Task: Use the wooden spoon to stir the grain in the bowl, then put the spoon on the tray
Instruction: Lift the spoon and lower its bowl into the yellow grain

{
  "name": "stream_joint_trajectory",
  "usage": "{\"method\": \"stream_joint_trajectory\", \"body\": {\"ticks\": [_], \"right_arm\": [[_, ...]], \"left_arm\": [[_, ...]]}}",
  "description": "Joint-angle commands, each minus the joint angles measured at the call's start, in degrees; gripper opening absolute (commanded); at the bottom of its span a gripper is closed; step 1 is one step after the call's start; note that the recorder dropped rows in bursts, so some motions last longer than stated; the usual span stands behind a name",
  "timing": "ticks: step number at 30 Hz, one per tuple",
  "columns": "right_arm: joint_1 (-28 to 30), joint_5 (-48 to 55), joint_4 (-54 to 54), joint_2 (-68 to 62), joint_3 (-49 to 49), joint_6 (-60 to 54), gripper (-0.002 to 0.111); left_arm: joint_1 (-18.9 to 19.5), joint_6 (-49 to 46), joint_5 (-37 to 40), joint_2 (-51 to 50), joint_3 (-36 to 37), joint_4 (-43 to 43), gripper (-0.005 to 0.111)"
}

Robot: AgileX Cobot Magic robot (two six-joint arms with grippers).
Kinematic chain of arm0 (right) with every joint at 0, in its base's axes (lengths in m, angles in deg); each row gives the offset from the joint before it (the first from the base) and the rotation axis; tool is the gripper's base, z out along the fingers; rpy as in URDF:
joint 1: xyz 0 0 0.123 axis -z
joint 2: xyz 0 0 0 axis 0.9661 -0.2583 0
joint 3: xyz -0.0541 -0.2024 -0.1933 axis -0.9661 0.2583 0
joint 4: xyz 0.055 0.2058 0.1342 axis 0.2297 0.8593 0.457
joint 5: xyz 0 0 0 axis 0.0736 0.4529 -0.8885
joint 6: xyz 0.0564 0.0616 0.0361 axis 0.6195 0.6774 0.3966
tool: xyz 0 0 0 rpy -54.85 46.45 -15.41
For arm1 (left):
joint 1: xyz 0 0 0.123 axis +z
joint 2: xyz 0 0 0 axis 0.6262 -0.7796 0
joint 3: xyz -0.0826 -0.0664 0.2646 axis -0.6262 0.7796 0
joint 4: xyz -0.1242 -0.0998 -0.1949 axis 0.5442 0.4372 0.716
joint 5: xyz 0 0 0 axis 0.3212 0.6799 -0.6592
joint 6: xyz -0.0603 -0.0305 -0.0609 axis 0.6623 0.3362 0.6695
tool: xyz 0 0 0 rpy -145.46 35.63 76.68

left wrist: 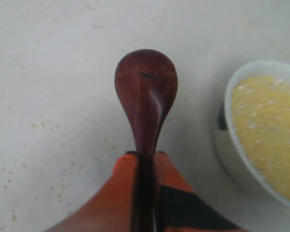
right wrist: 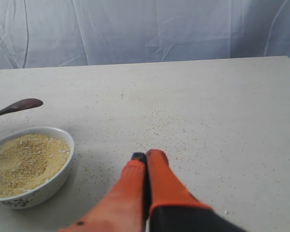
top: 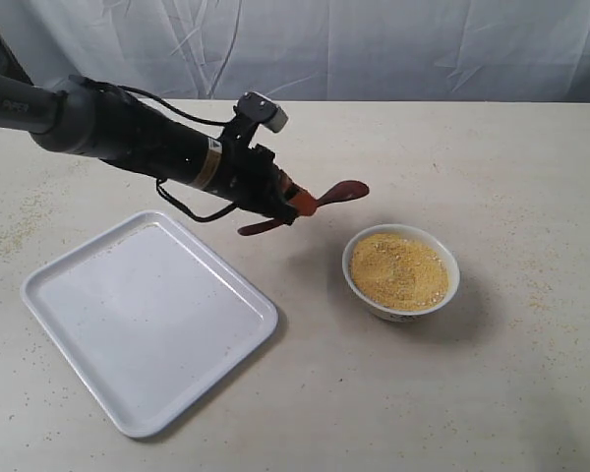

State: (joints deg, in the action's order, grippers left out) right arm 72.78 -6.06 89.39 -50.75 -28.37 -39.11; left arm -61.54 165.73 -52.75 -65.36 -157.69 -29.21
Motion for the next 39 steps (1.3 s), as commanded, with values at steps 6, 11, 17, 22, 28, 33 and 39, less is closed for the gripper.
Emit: {"method": "stream_joint_trajectory", "body": {"ticks": [6, 11, 17, 22, 28, 33, 39], "right_arm": [[-0.2, -0.3, -0.1, 0.3, 0.1, 0.1, -0.001], [-0.2, -0.5, -0.1, 0.3, 0.1, 0.1, -0.001], [-0.2, -0.5, -0.1, 0.3, 0.1, 0.1, -0.001], [-0.2, -0.5, -0.1, 0.3, 0.1, 0.1, -0.001], [-0.2, -0.3, -0.1, 0.3, 0.1, 0.1, -0.001], [-0.2, -0.3, -0.1, 0.3, 0.1, 0.1, -0.001], [-0.2, -0.5, -0.1, 0.3, 0.1, 0.1, -0.001]], "left_arm": [[7.2, 9.0, -26.5, 2.6, 0.0, 5.6, 0.0], [5.9, 15.1, -26.5, 2.6, 0.0, 4.8, 0.0], [0.6, 24.3, -26.5, 2.6, 0.0, 0.1, 0.0], [-6.1, 28.1, -26.5, 2.6, 0.1, 0.1, 0.0], [-7.0, 27.8, -26.5, 2.1, 0.1, 0.1, 0.0], [-6.8, 27.9, -19.7, 2.1, 0.5, 0.1, 0.0], [-5.7, 27.8, -15.9, 2.1, 2.1, 0.1, 0.0]]}}
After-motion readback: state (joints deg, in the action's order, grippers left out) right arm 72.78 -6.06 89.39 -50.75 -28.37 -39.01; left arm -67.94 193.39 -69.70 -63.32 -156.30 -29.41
